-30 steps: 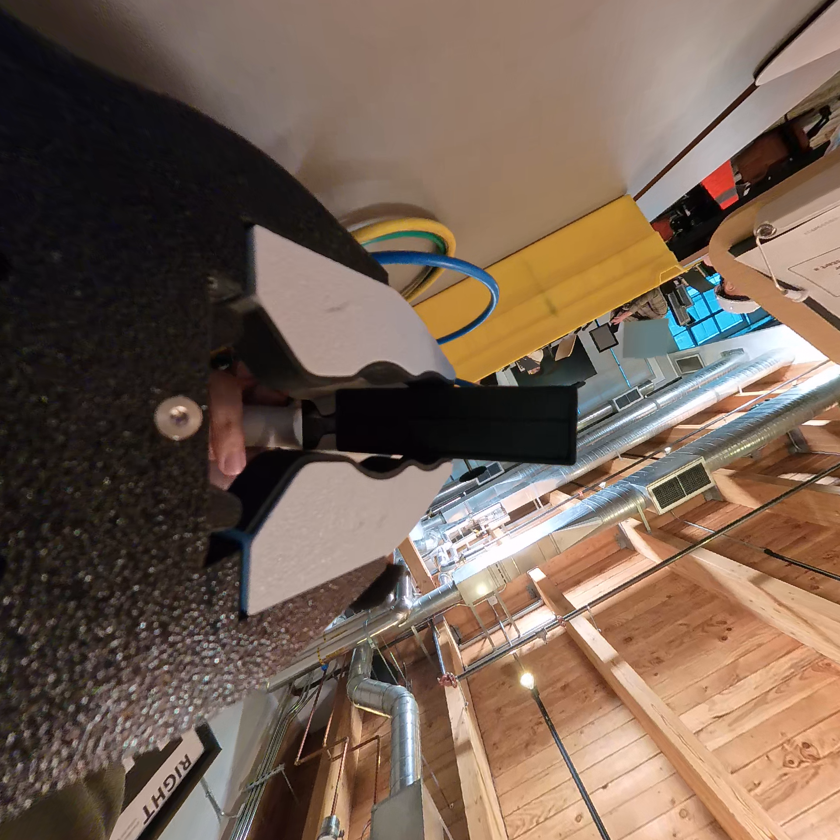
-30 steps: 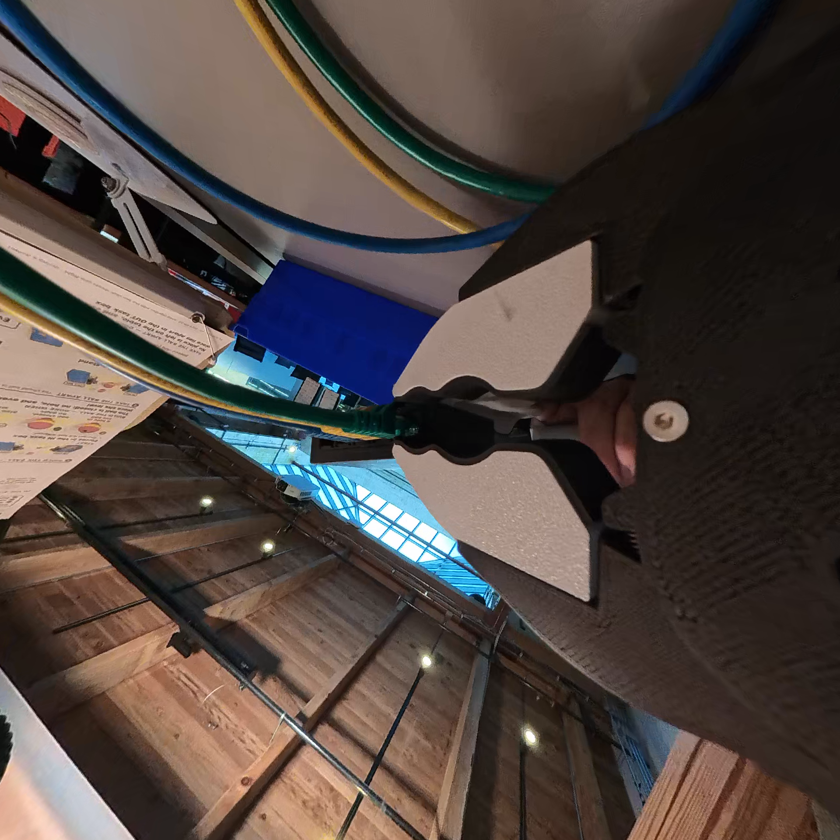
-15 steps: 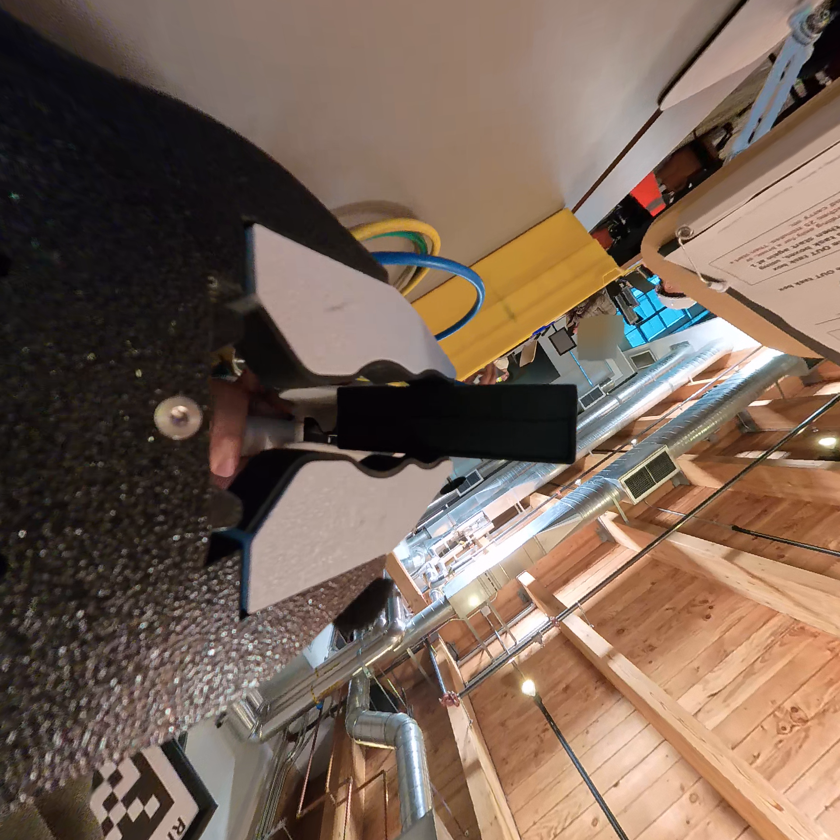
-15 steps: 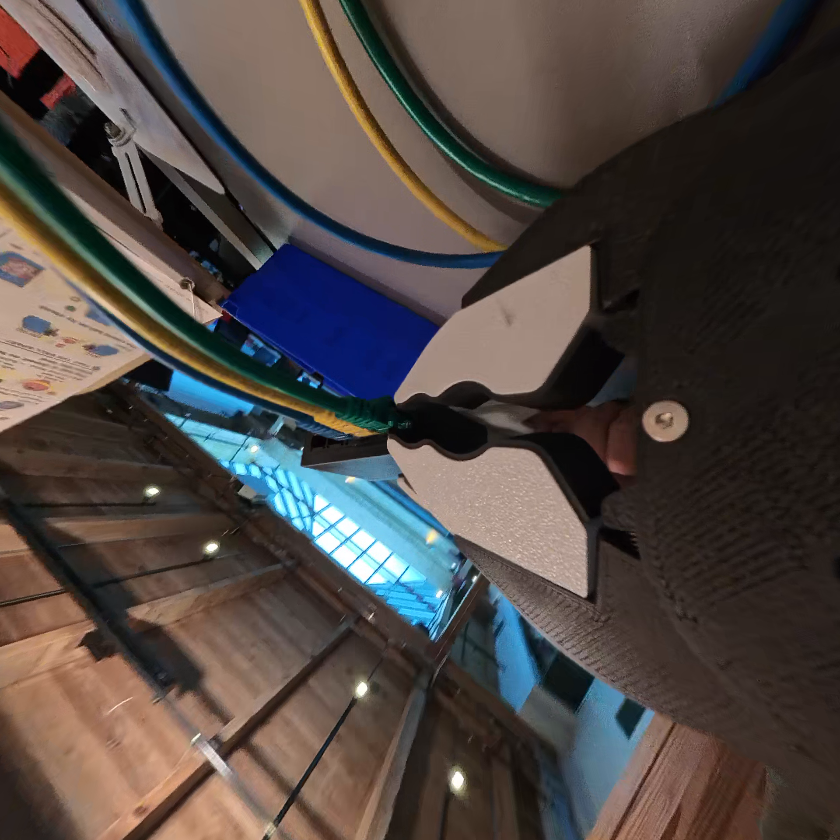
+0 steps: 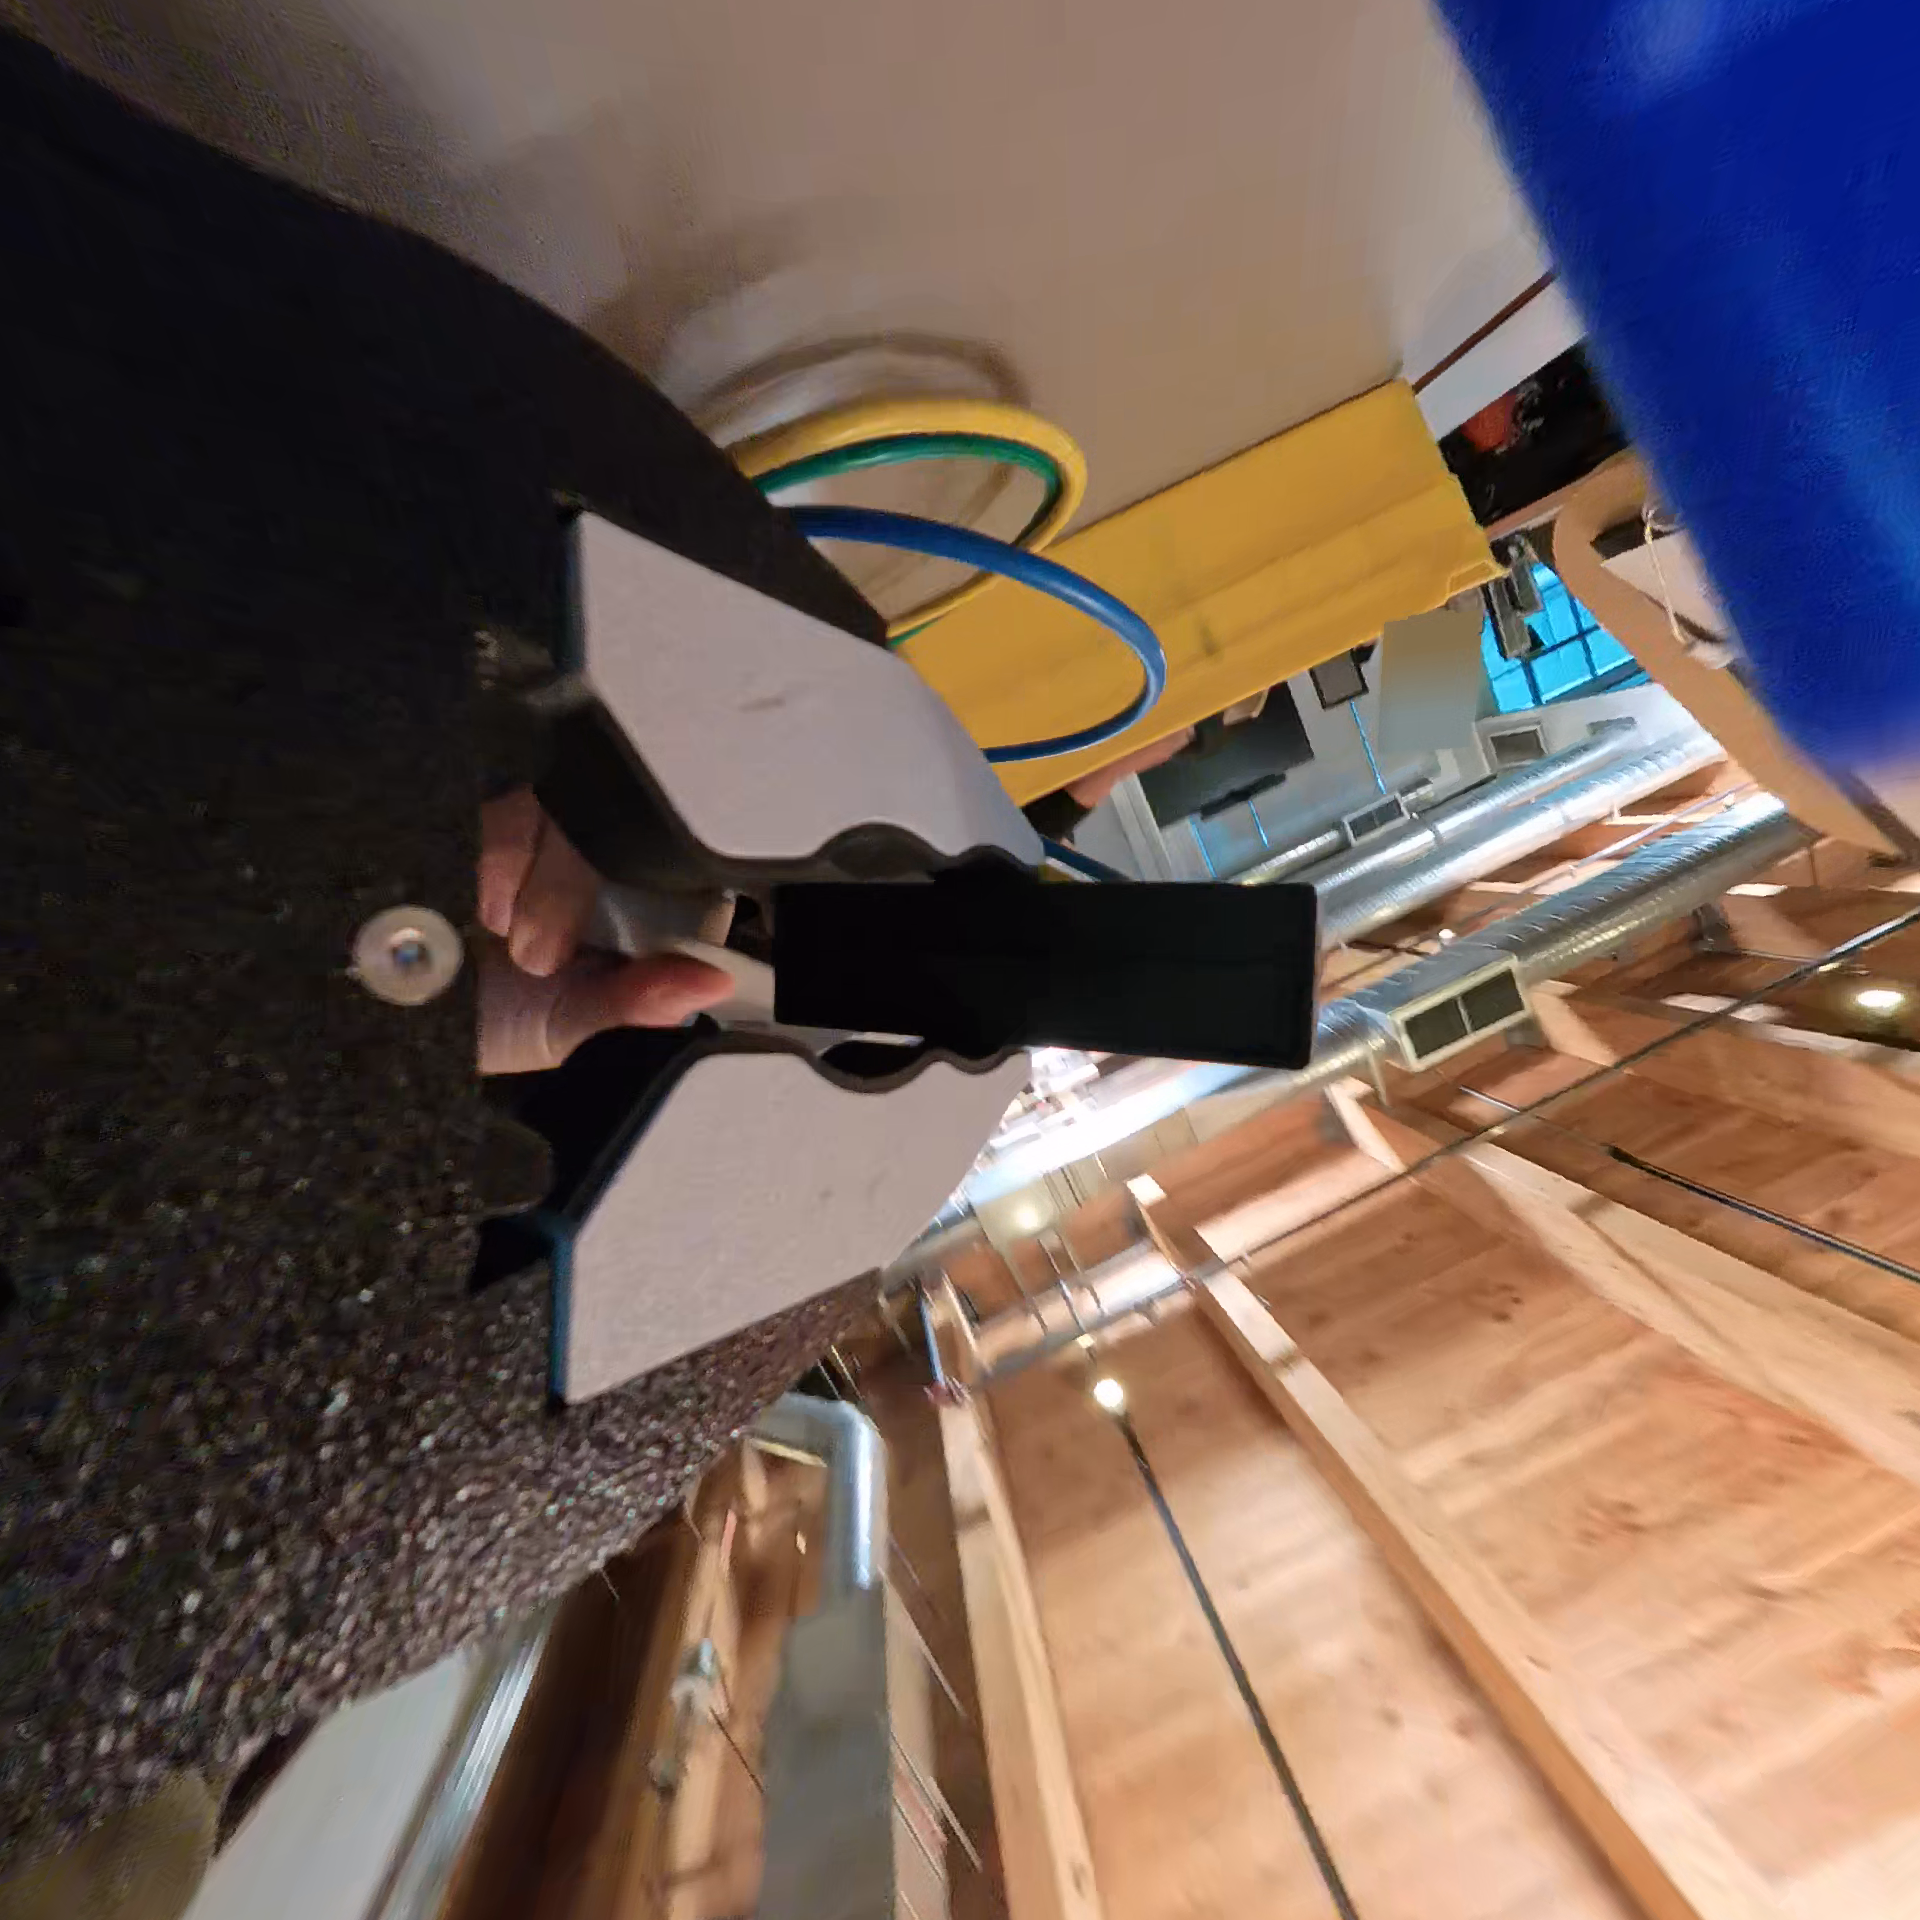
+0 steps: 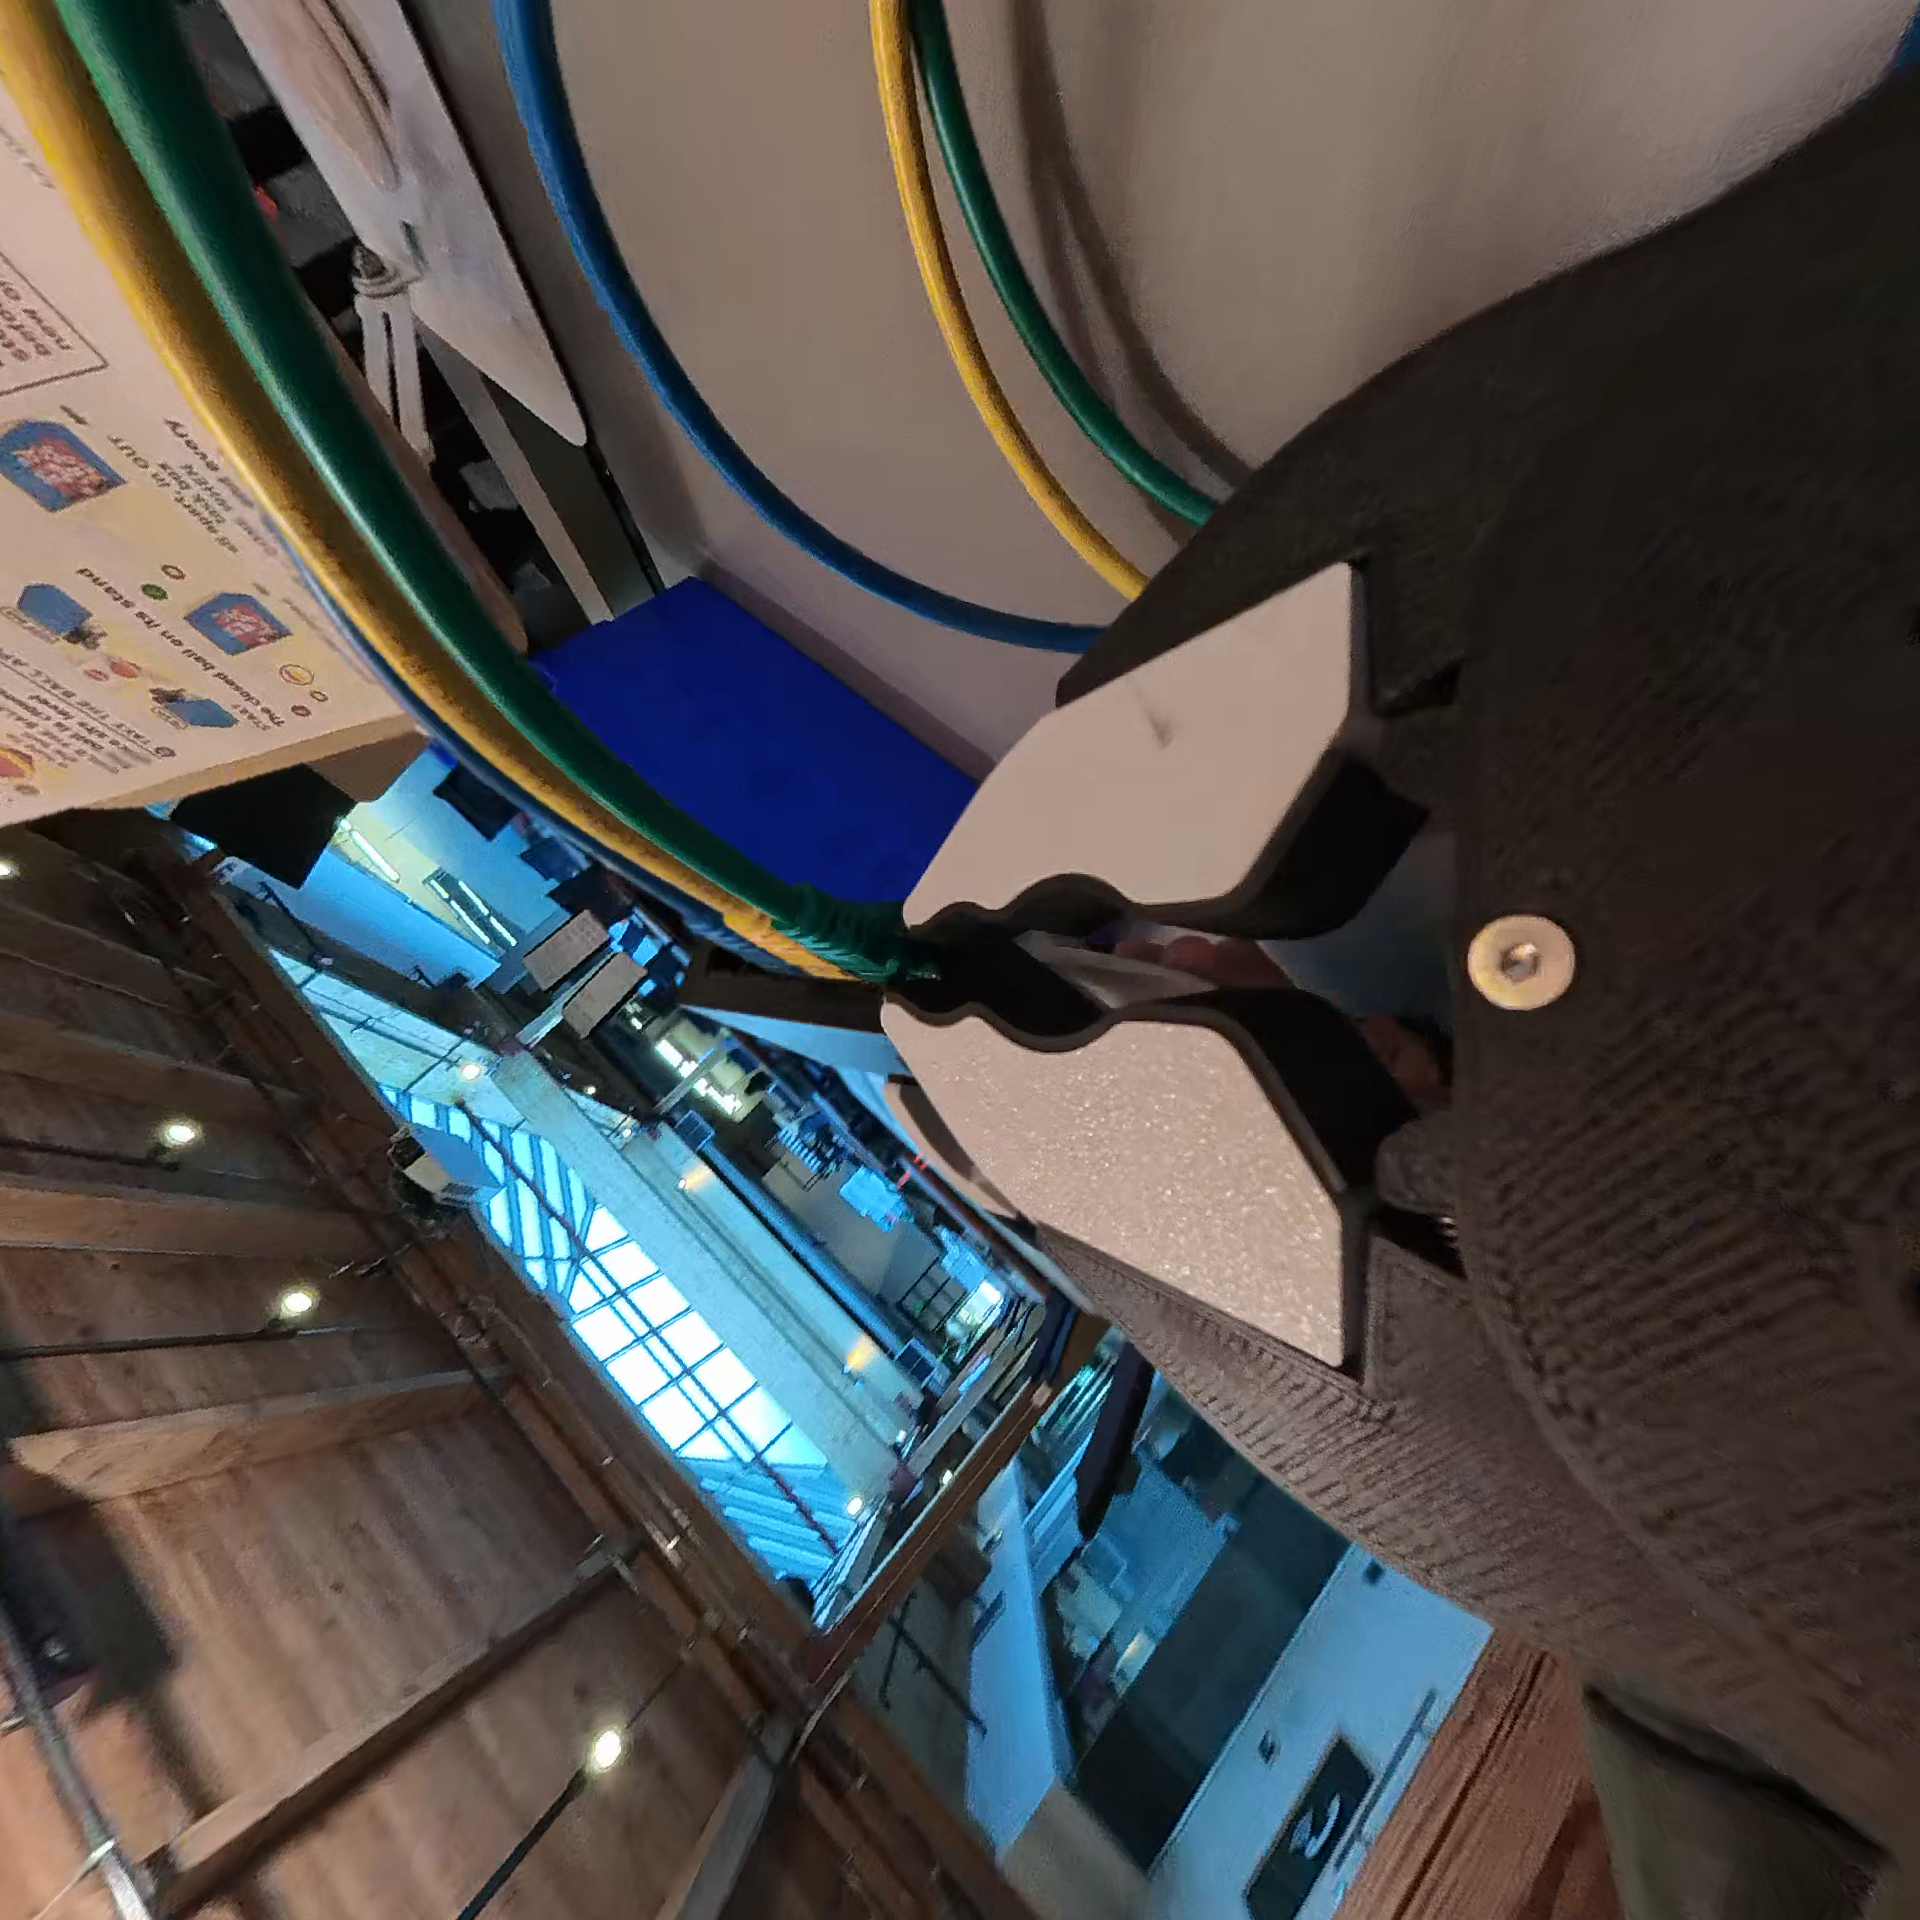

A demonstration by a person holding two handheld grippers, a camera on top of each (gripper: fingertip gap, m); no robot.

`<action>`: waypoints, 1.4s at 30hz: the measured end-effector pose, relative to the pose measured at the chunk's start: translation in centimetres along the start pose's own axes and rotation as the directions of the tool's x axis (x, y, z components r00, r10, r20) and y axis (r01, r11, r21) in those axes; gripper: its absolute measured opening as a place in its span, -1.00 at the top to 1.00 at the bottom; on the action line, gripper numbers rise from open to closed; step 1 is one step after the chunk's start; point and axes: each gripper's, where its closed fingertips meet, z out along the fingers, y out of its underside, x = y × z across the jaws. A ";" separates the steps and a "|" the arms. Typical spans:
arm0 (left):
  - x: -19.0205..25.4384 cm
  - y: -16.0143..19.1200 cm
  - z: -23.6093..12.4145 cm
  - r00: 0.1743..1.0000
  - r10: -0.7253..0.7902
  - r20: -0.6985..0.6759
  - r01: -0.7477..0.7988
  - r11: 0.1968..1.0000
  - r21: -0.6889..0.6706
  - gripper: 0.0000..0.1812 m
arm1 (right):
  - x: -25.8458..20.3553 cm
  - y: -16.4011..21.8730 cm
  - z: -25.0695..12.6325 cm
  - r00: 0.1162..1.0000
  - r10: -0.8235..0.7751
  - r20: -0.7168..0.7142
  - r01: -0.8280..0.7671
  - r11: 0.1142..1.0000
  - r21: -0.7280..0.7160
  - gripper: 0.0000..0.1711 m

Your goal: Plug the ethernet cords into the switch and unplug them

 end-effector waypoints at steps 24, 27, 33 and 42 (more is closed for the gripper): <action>1.0 1.0 0.4 0.913 0.406 0.032 -0.397 0.906 -0.147 0.70 | -0.6 -0.5 -0.6 0.997 -0.066 0.043 0.065 0.998 0.022 0.91; 1.5 0.9 0.5 0.981 0.192 -0.007 -0.191 0.969 -0.160 0.70 | -1.4 -1.1 -0.5 0.993 -0.096 0.073 0.093 0.995 0.045 0.90; 0.7 0.0 0.2 0.867 0.493 0.066 -0.483 0.866 -0.129 0.70 | -0.3 -1.5 -0.8 0.994 -0.112 0.013 0.111 0.991 0.077 0.98; 2.2 -1.7 -0.5 0.968 0.245 -0.062 -0.245 0.969 -0.005 0.71 | -1.6 -0.2 -1.6 0.995 -0.062 0.080 0.071 0.991 -0.117 0.87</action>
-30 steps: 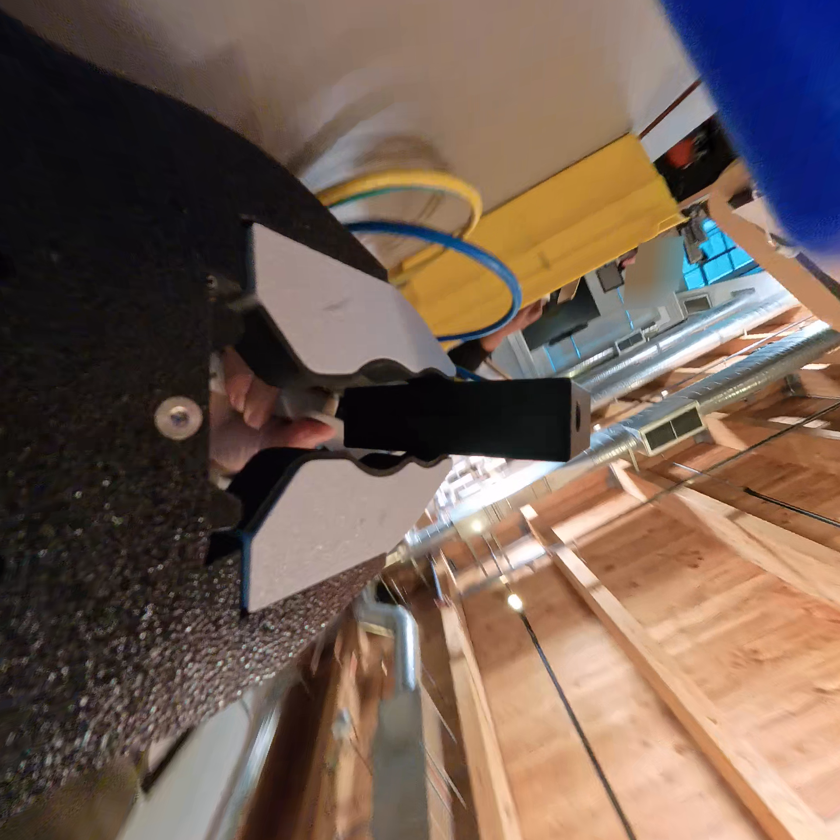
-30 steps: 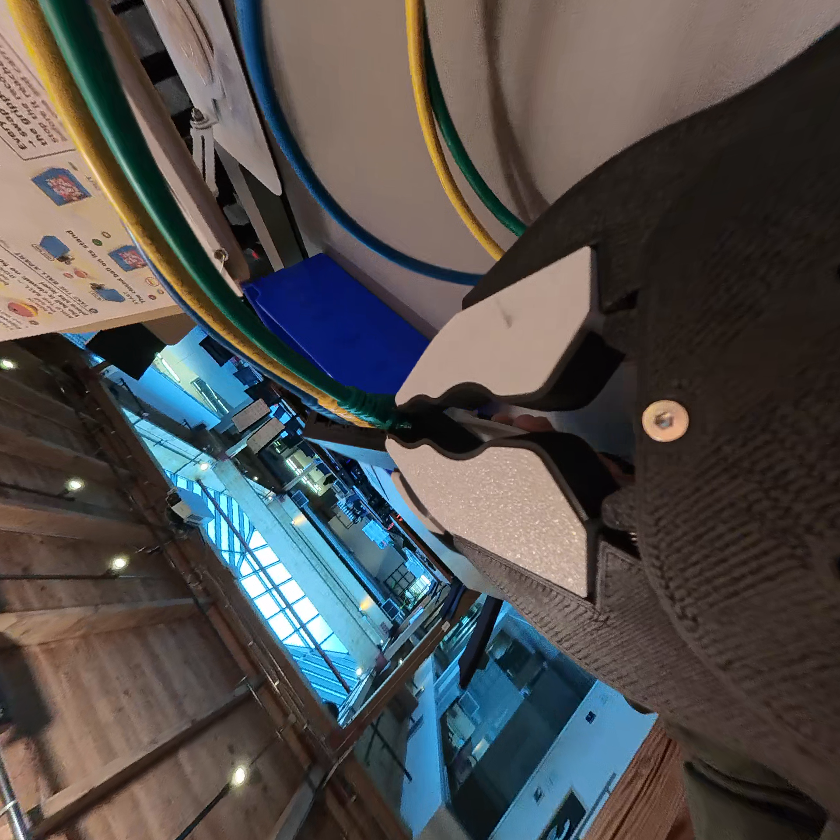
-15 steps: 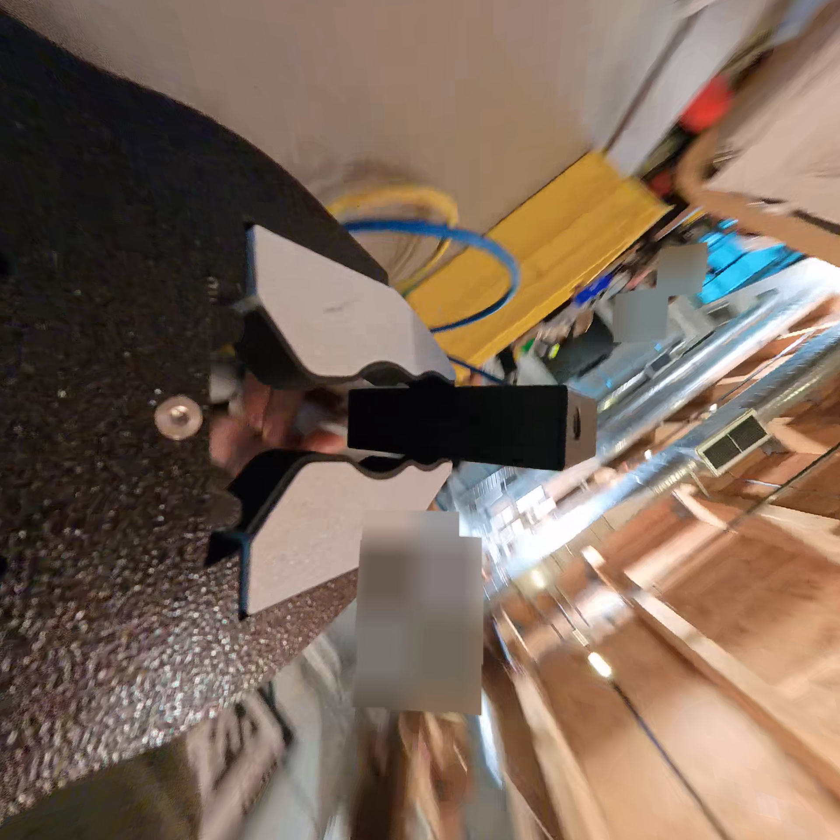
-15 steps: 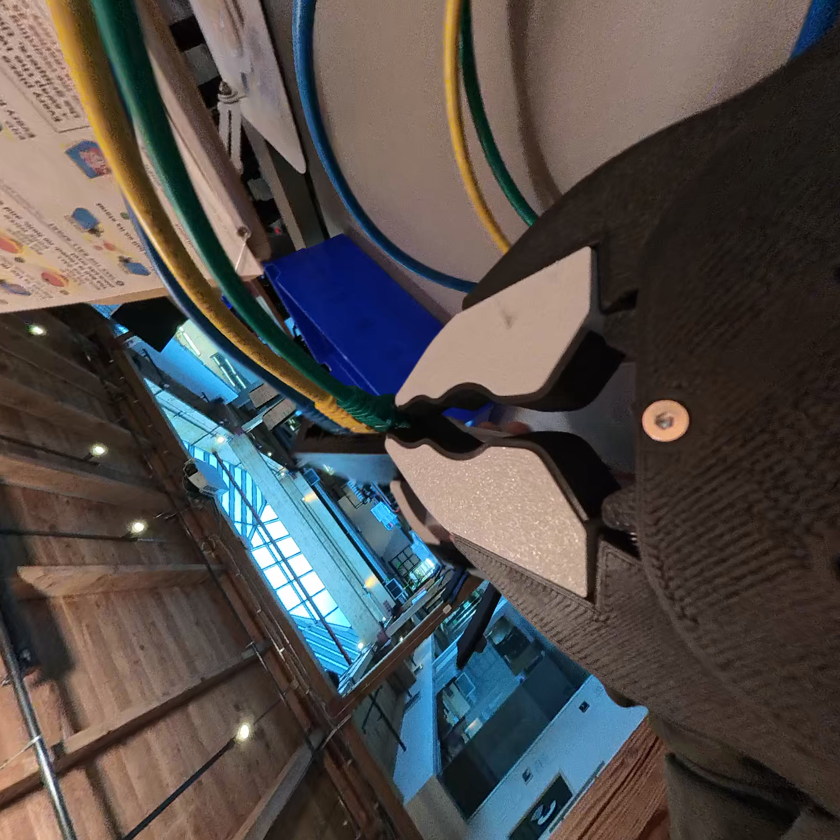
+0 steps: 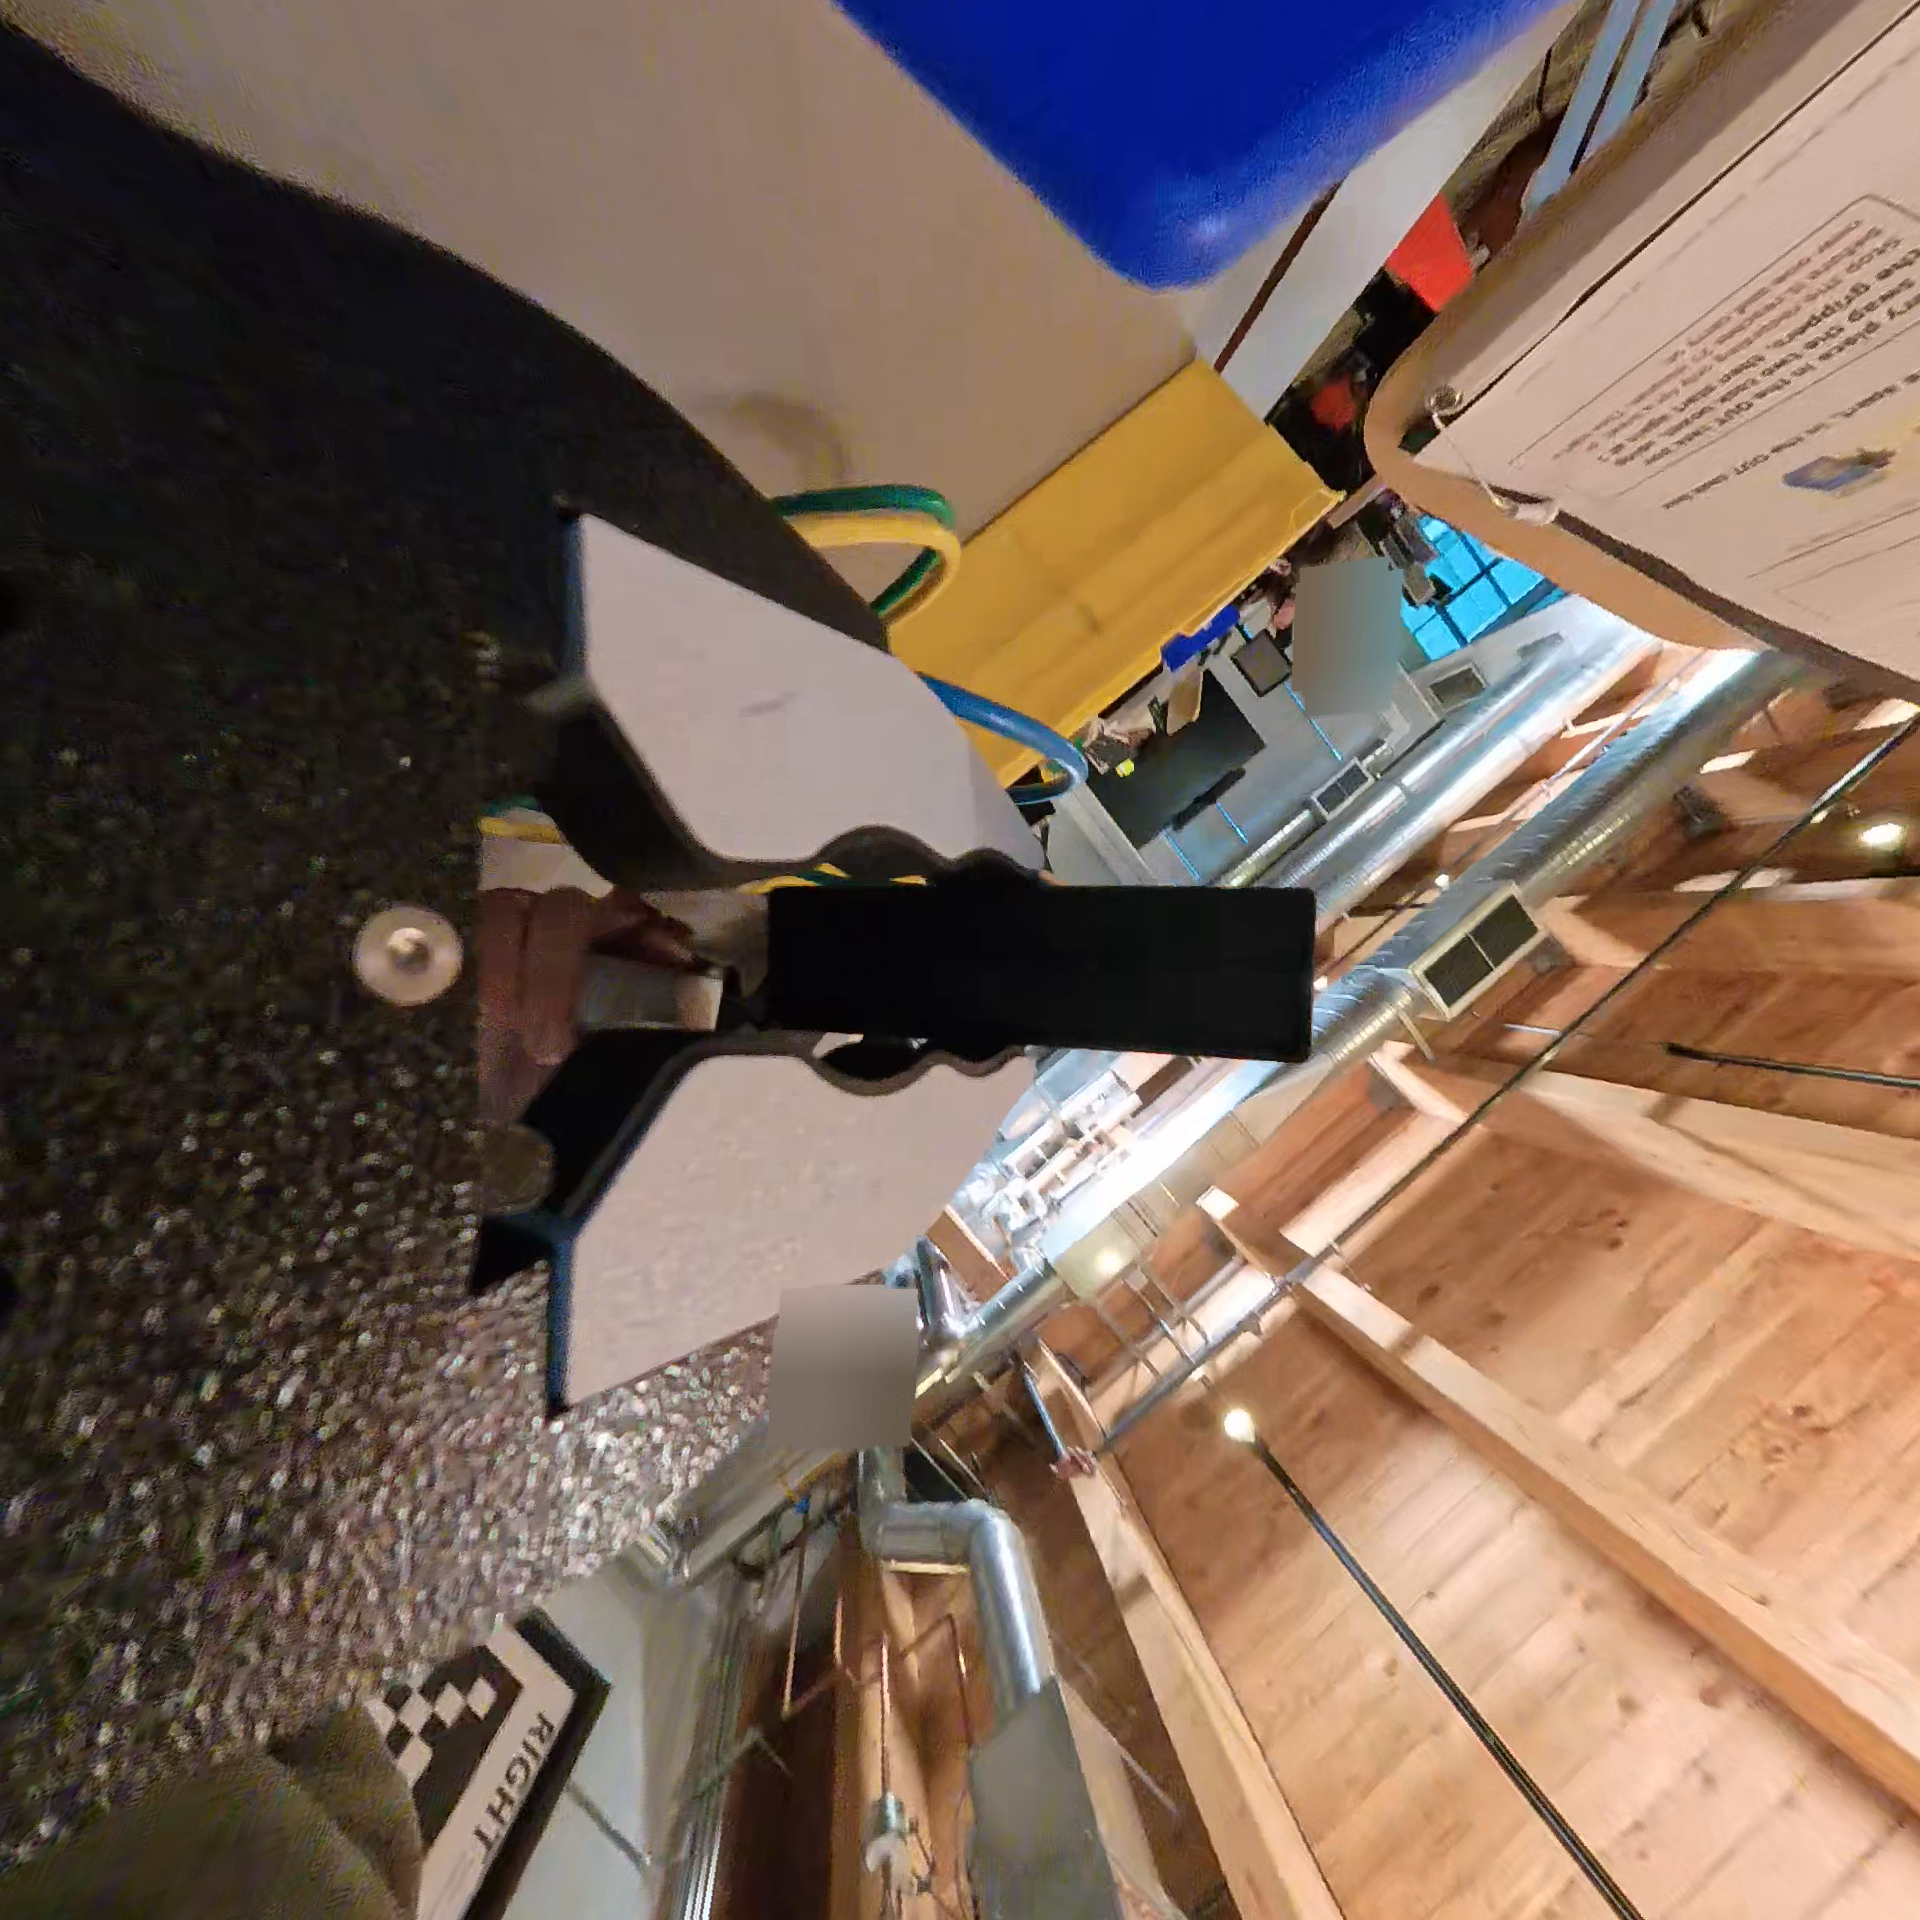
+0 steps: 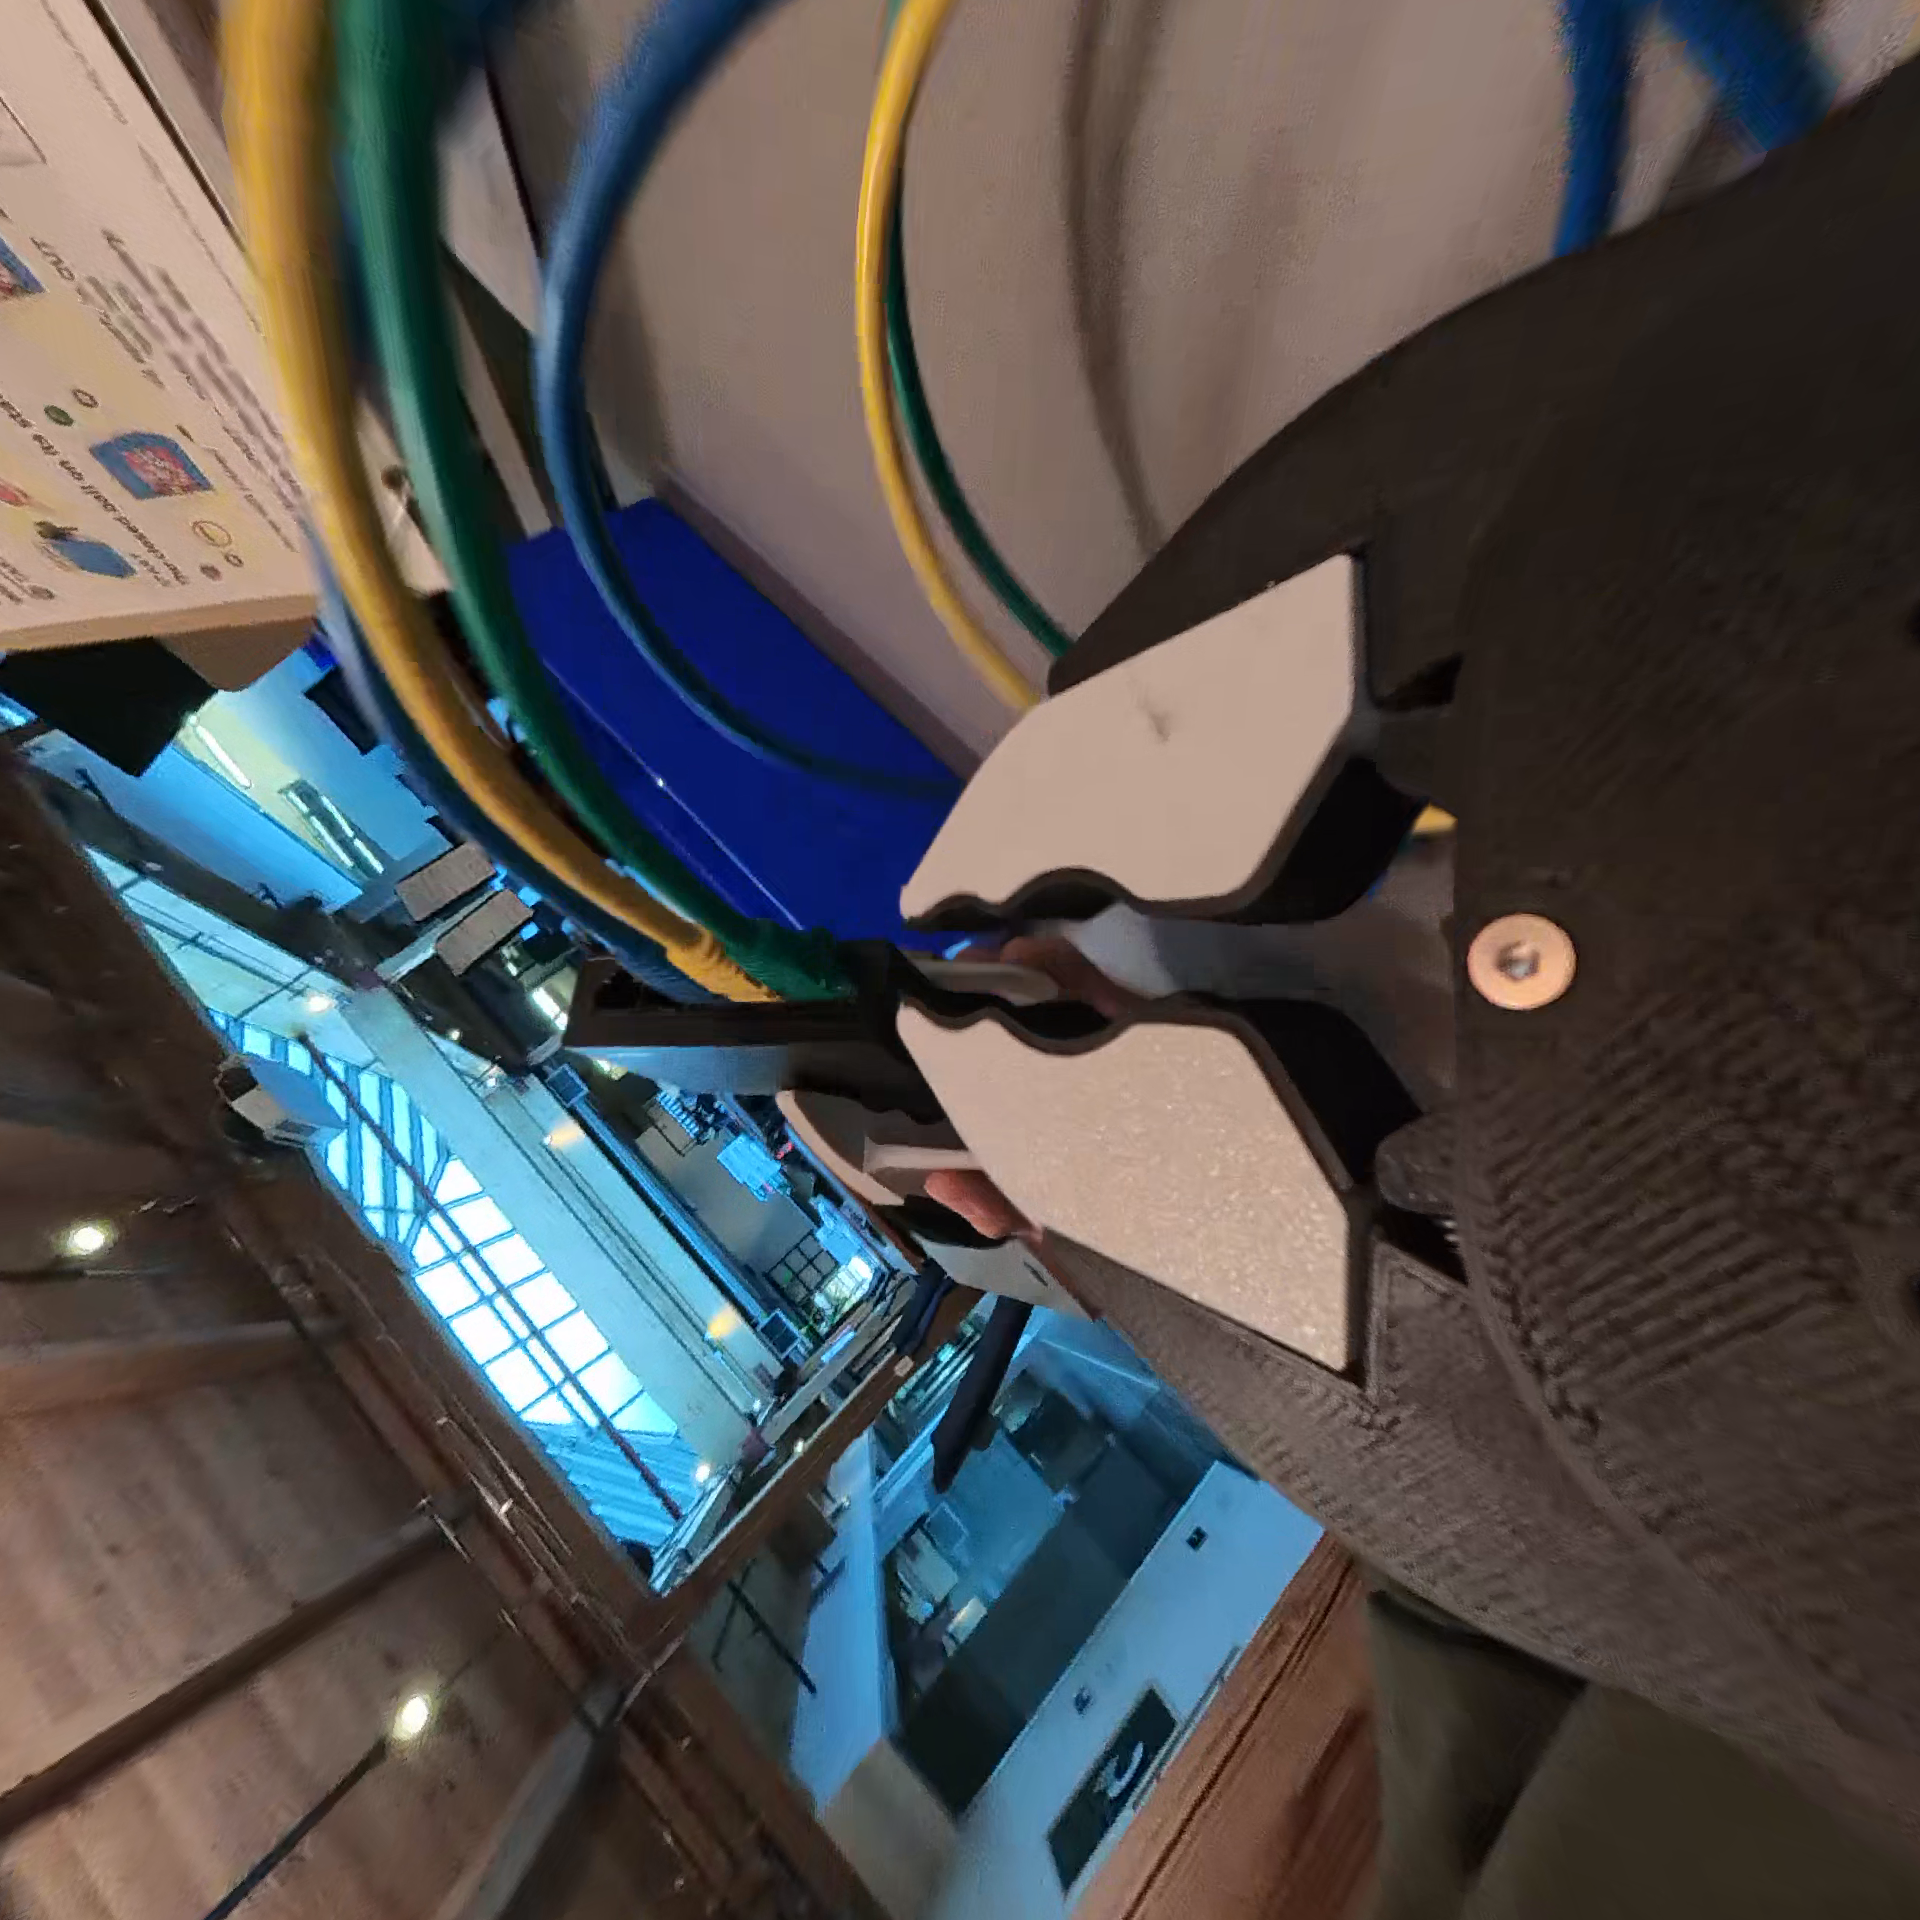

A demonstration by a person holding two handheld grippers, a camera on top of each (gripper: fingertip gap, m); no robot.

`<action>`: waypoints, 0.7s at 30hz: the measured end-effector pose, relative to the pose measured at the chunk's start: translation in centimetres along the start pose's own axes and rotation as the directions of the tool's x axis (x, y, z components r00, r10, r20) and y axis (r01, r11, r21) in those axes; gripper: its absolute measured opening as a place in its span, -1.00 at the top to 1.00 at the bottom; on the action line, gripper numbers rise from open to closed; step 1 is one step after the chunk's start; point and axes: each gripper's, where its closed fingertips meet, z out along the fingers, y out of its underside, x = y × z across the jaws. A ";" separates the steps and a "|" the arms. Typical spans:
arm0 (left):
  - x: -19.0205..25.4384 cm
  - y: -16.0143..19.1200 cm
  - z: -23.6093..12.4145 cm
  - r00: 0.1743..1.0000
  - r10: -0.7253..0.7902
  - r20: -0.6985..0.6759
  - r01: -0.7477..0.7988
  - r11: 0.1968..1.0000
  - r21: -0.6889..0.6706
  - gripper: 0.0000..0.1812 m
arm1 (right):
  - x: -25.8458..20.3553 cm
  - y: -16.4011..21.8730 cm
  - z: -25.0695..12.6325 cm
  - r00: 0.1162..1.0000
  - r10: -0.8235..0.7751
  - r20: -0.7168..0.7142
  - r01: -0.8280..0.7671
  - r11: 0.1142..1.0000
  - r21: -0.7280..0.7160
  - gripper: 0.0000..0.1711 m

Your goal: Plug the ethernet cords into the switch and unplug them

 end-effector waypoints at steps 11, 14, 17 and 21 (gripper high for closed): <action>-0.6 1.2 0.3 0.996 -0.087 0.010 0.087 0.996 0.009 0.70 | 0.3 0.1 1.7 0.992 0.126 0.019 -0.127 0.980 0.153 0.66; -0.5 1.2 0.3 0.994 -0.109 0.014 0.108 0.994 0.025 0.71 | 0.4 0.0 1.7 0.988 0.153 0.031 -0.156 0.970 0.188 0.83; -0.6 1.0 0.2 0.991 -0.128 0.029 0.126 0.991 0.050 0.70 | 0.3 0.2 1.9 0.982 0.187 0.040 -0.191 0.961 0.198 0.82; -0.6 0.7 0.1 0.986 -0.161 0.033 0.157 0.984 0.084 0.70 | 0.1 0.4 2.1 0.979 0.203 0.037 -0.206 0.951 0.231 0.83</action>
